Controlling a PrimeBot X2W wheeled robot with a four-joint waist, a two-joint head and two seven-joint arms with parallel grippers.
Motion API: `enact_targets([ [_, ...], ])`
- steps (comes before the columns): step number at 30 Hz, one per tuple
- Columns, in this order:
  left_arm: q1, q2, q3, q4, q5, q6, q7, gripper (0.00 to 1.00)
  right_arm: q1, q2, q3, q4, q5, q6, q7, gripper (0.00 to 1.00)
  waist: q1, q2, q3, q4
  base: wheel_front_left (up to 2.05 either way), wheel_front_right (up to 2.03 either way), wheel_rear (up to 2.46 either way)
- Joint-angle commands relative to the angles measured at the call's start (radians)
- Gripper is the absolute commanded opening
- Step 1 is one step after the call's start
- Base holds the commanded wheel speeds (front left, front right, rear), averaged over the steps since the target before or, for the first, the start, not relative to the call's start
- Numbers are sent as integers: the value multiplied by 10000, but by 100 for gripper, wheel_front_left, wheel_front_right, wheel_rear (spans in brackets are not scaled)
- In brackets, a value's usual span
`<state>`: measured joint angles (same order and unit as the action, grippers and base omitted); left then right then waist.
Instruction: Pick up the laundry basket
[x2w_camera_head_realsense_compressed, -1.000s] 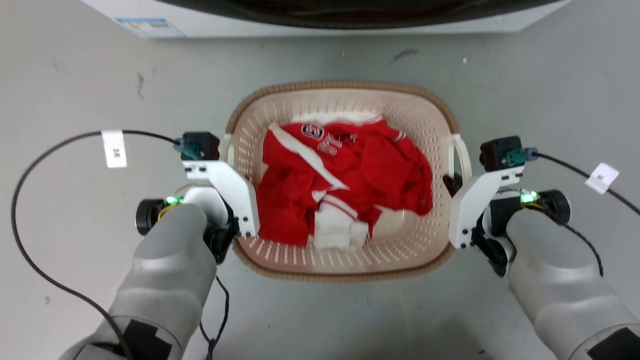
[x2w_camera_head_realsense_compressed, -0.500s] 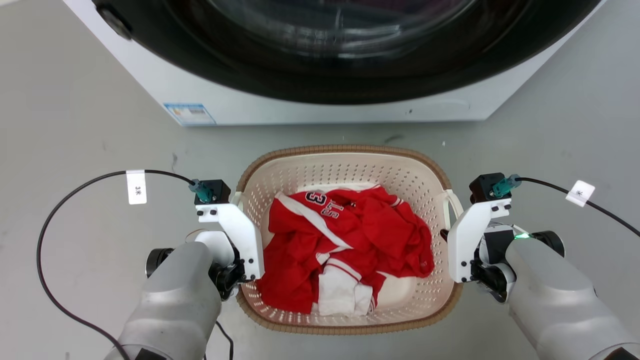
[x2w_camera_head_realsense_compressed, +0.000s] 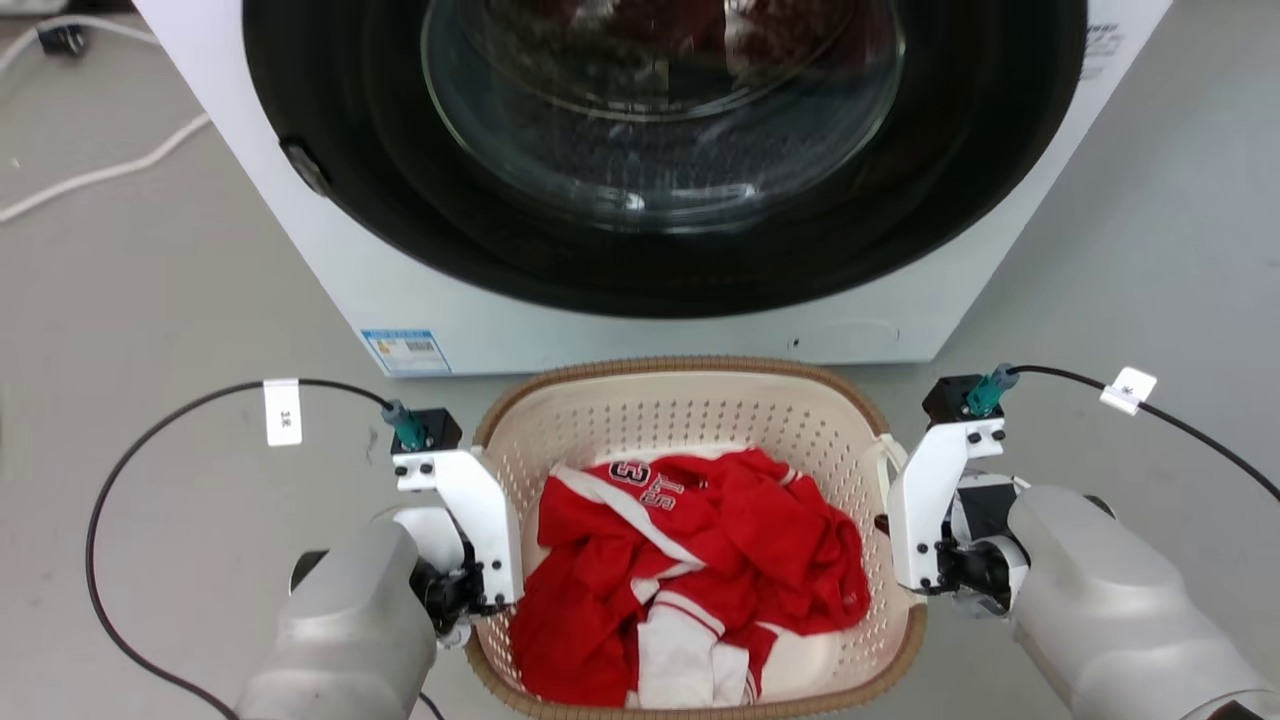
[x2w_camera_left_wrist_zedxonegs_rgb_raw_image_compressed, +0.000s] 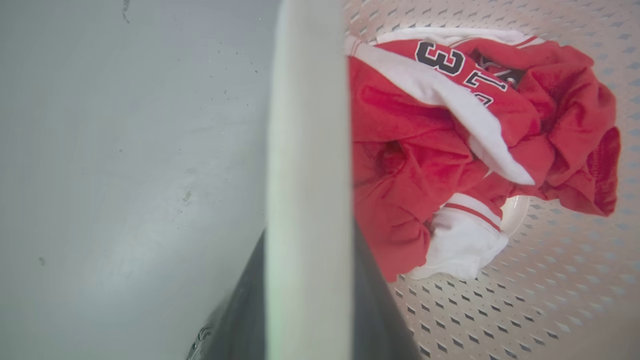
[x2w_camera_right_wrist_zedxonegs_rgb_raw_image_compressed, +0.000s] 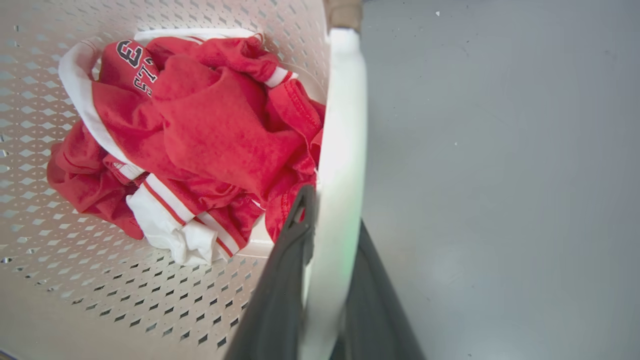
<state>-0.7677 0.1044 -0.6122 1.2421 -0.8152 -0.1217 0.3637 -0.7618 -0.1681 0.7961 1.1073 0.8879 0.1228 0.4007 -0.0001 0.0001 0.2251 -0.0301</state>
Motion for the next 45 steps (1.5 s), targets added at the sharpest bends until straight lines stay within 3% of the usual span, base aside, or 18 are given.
enact_targets([
  [1,158,-336,-119,-156,-98,-154,150,0,98,437,109,-136,156,144,126,0,1,-1,-477,10,0,0,0],
  [16,1214,-422,-564,-199,-689,-169,455,0,753,836,411,485,768,146,646,0,1,-1,-1915,92,0,0,0],
  [45,1223,-464,-1146,-145,-1321,-179,117,0,624,997,762,948,1210,151,626,0,1,-1,-1998,102,0,0,0],
])
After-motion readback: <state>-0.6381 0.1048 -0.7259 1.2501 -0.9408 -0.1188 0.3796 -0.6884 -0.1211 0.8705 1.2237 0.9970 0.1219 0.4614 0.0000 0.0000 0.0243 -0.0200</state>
